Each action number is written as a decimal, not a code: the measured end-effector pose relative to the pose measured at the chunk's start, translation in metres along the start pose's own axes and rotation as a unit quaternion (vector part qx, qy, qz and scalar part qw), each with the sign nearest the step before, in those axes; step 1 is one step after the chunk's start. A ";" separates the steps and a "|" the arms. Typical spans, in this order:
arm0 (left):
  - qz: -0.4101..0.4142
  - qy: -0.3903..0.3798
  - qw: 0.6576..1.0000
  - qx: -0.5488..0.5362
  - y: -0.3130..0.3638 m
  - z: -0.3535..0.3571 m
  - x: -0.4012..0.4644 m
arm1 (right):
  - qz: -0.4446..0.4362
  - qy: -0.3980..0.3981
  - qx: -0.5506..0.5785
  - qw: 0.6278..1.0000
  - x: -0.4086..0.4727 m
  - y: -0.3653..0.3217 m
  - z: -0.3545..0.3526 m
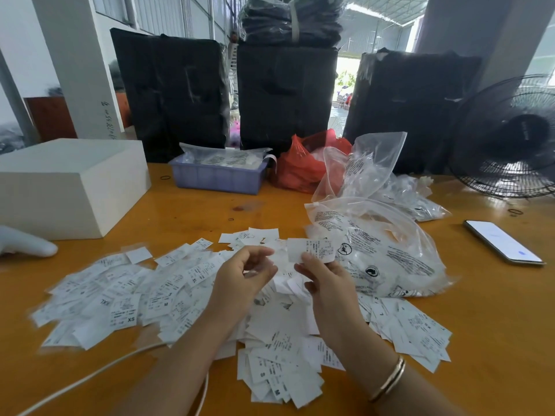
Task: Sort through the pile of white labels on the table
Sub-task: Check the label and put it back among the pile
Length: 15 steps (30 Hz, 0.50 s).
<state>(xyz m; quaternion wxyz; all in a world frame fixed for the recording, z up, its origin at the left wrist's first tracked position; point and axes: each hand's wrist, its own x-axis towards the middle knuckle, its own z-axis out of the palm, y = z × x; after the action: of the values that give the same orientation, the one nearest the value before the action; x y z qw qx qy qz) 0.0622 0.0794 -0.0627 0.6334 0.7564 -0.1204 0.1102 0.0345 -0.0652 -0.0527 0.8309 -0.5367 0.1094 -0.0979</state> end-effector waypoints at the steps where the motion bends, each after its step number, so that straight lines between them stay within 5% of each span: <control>1: -0.001 -0.001 1.000 -0.003 0.000 0.000 0.000 | 0.007 -0.001 0.004 1.000 0.000 0.001 0.000; 15: -0.062 -0.005 0.993 -0.099 0.006 -0.001 0.000 | 0.009 -0.048 -0.136 0.989 -0.004 0.000 -0.001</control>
<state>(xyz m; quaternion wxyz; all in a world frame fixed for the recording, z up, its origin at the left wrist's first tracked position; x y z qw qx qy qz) 0.0608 0.0790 -0.0573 0.7099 0.6968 -0.0864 0.0548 0.0305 -0.0648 -0.0532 0.7553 -0.6479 0.0862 -0.0491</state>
